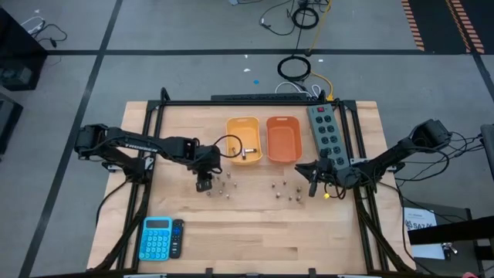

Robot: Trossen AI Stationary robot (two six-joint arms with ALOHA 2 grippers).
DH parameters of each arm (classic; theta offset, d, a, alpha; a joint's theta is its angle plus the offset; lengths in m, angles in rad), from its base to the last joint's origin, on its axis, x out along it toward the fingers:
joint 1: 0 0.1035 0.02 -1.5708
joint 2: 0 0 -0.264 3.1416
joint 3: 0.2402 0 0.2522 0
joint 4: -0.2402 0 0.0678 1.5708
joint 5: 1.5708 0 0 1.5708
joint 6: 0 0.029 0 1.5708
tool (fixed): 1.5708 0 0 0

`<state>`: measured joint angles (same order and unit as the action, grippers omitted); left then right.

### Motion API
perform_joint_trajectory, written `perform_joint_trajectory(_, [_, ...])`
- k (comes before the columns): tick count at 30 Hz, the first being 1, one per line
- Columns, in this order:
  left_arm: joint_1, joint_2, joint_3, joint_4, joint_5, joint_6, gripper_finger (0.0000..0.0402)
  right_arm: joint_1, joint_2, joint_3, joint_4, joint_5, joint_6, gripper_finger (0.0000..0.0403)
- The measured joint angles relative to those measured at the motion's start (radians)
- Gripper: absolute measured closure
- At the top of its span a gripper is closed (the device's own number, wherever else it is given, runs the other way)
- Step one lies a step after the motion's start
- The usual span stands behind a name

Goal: Sort batteries
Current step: Put the silver battery into the yellow bin

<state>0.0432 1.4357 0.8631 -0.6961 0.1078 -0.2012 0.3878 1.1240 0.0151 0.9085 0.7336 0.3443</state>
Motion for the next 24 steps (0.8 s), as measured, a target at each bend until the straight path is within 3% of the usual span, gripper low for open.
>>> perform_joint_trajectory(13, [-0.025, 0.002, 0.000, 0.014, -0.057, -0.030, 0.0160, 0.000, 0.000, 0.000, 0.007, 0.002, -0.008, 0.0355])
perform_joint_trajectory(24, [-0.027, -0.029, -0.001, -0.048, -0.015, -0.035, 0.0157, -0.006, 0.000, 0.000, 0.000, -0.004, 0.002, 0.0355])
